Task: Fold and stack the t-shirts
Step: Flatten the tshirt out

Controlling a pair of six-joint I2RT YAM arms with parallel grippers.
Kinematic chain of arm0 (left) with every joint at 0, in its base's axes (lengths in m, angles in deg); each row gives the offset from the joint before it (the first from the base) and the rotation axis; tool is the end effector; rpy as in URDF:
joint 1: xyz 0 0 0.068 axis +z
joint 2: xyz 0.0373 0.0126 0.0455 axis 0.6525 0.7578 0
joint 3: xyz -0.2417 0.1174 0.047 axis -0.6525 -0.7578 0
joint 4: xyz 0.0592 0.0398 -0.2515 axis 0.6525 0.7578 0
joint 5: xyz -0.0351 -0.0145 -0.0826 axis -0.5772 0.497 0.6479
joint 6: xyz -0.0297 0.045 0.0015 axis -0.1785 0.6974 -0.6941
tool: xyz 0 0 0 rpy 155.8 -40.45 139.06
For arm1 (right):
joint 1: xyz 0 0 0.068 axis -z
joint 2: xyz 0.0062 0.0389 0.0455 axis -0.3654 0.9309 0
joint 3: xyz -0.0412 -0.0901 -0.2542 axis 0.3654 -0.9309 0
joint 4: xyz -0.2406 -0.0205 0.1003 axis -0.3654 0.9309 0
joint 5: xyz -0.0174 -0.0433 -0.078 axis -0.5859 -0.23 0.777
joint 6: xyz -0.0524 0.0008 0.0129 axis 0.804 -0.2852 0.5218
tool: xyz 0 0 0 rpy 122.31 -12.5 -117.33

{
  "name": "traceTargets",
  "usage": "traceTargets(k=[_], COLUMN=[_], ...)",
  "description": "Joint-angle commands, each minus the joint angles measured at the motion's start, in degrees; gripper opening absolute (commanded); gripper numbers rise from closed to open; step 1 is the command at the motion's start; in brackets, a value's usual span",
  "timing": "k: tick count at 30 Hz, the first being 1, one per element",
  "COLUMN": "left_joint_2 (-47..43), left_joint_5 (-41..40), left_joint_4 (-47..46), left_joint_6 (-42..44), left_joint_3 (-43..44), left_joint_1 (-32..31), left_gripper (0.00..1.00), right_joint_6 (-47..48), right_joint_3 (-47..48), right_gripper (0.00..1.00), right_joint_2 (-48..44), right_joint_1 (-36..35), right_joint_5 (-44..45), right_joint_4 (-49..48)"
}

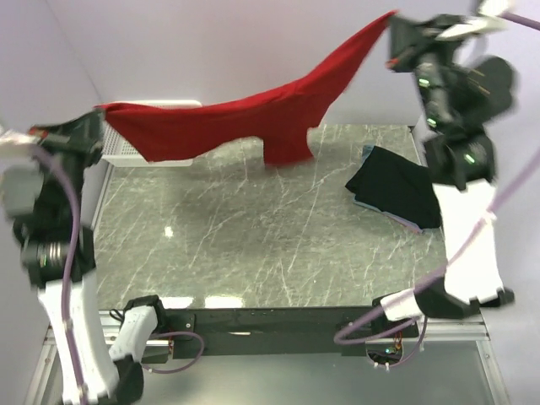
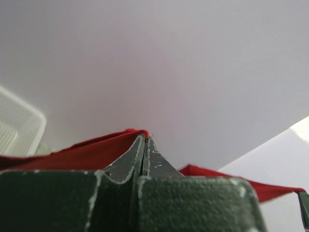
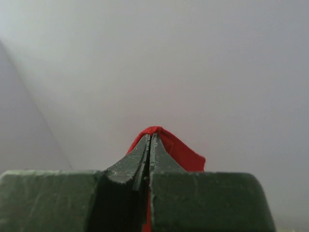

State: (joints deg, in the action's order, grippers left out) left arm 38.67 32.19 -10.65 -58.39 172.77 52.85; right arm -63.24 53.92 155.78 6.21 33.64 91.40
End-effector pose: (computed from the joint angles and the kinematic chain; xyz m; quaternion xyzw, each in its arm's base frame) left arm 0.1183 0.0205 0.5282 -0.3081 0.5312 -0.3472 0.7088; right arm 0.2172 0.0593 0.6280 -0.0162 0.5315 0.2032 0.8222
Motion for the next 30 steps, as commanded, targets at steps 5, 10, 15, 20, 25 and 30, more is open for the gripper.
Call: traceTargets(k=[5, 10, 15, 20, 25, 30], left_joint_2=[-10.34, -12.89, -12.98, -8.43, -1.48, 7.84], left_joint_5=[-15.48, -19.45, -20.34, -18.41, -12.61, -8.38], left_joint_4=[-3.40, -1.20, -0.67, 2.93, 2.59, -1.37], left_joint_6=[2.31, 4.25, 4.34, 2.23, 3.02, 4.86], left_joint_3=[4.32, 6.78, 5.56, 0.46, -7.43, -15.35], left_joint_1=[-0.08, 0.01, 0.01, 0.01, 0.01, -0.08], left_gripper=[0.00, 0.00, 0.00, 0.00, 0.00, 0.05], right_joint_6=[1.50, 1.51, 2.64, 2.56, 1.16, 0.28], right_joint_3=[4.06, 5.91, 8.11, 6.97, 6.44, 3.55], right_gripper=[0.00, 0.00, 0.00, 0.00, 0.00, 0.00], right_joint_2=[-7.09, -8.50, -6.31, -0.43, 11.17, 23.72], right_joint_1=[0.37, 0.28, 0.37, 0.46, 0.37, 0.37], right_joint_5=[2.30, 2.38, 2.47, 2.47, 0.98, 0.89], right_joint_4=[-11.59, -13.27, -13.44, -12.57, -10.20, -8.26])
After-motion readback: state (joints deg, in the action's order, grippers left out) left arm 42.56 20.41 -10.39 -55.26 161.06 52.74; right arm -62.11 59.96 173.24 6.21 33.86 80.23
